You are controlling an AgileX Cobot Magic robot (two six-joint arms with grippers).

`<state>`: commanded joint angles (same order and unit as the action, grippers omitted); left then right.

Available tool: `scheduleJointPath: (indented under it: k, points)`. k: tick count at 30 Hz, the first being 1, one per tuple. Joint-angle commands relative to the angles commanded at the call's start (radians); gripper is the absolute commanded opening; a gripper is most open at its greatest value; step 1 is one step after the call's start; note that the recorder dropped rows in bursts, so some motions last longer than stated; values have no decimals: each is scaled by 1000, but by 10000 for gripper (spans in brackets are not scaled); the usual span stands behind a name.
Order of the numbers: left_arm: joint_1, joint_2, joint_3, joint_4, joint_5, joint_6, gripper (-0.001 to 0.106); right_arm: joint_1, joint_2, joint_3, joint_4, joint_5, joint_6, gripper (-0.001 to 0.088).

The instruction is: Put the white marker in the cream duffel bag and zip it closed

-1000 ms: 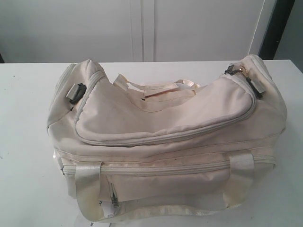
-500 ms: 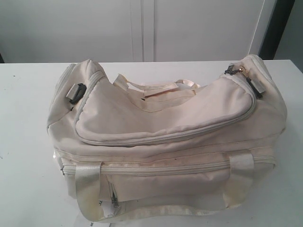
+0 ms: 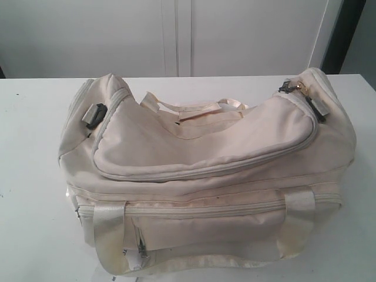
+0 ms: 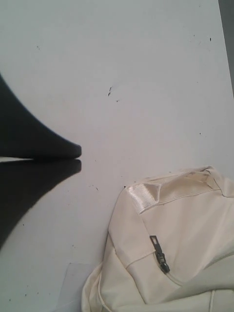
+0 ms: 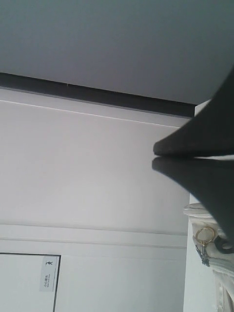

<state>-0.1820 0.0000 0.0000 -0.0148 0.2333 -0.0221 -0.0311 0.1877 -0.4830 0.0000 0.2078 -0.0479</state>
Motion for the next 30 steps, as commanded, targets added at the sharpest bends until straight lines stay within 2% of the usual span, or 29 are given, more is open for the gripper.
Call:
scheduleJointPath:
  k: [30]
  points:
    - [0, 0, 0, 0, 0, 0, 0, 0, 0, 0, 0, 17, 18, 0]
